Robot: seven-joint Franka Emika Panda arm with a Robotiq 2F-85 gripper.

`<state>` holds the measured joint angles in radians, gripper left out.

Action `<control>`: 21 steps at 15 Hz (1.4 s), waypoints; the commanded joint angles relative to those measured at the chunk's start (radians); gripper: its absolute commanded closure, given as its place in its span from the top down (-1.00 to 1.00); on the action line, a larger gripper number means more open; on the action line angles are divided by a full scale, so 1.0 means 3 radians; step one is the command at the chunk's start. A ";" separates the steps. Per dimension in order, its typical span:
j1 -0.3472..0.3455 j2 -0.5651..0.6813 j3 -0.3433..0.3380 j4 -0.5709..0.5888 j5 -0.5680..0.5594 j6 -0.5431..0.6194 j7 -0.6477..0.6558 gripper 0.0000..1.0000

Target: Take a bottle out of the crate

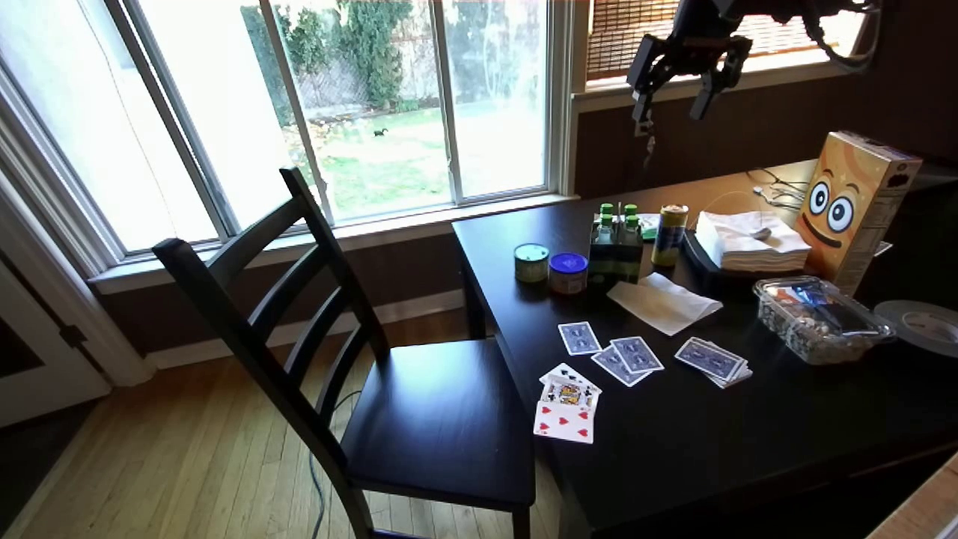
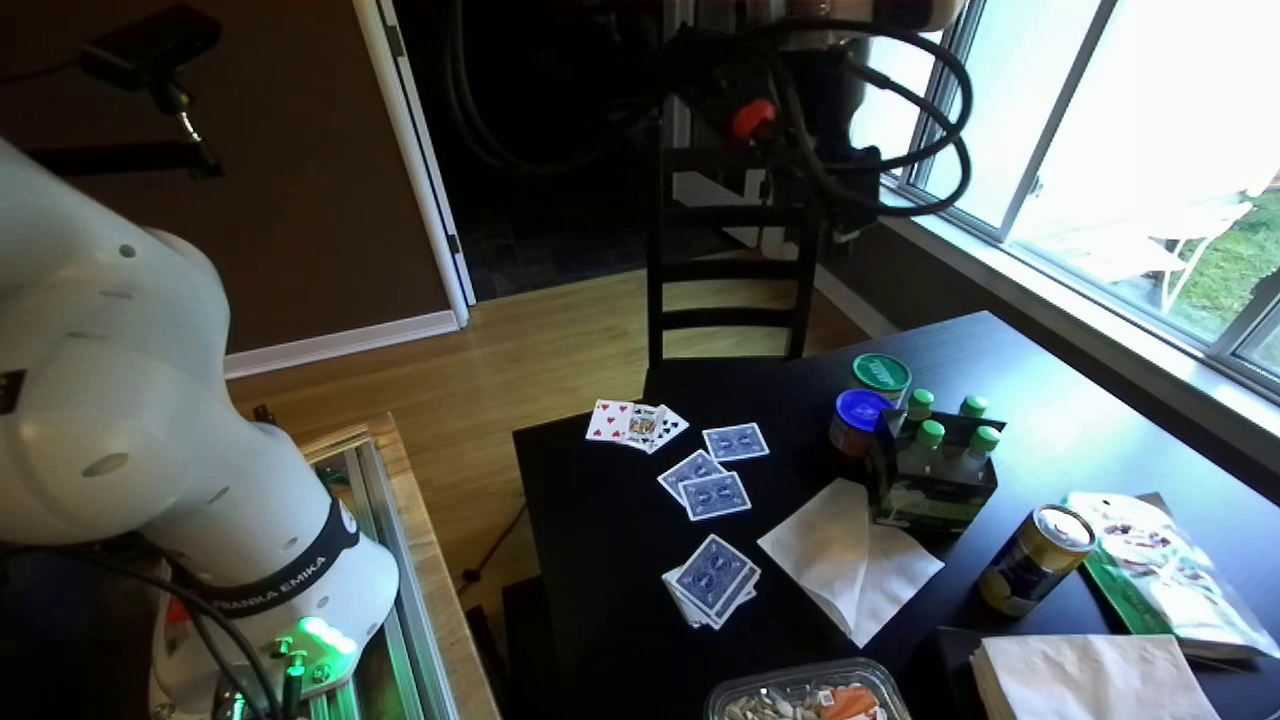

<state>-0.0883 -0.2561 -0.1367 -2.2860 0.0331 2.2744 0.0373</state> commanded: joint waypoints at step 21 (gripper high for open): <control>-0.0551 0.2474 -0.0008 0.1886 0.0333 0.0415 -0.0655 1.00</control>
<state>-0.2384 0.4871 -0.1555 -1.7222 0.1446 2.4010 -0.1660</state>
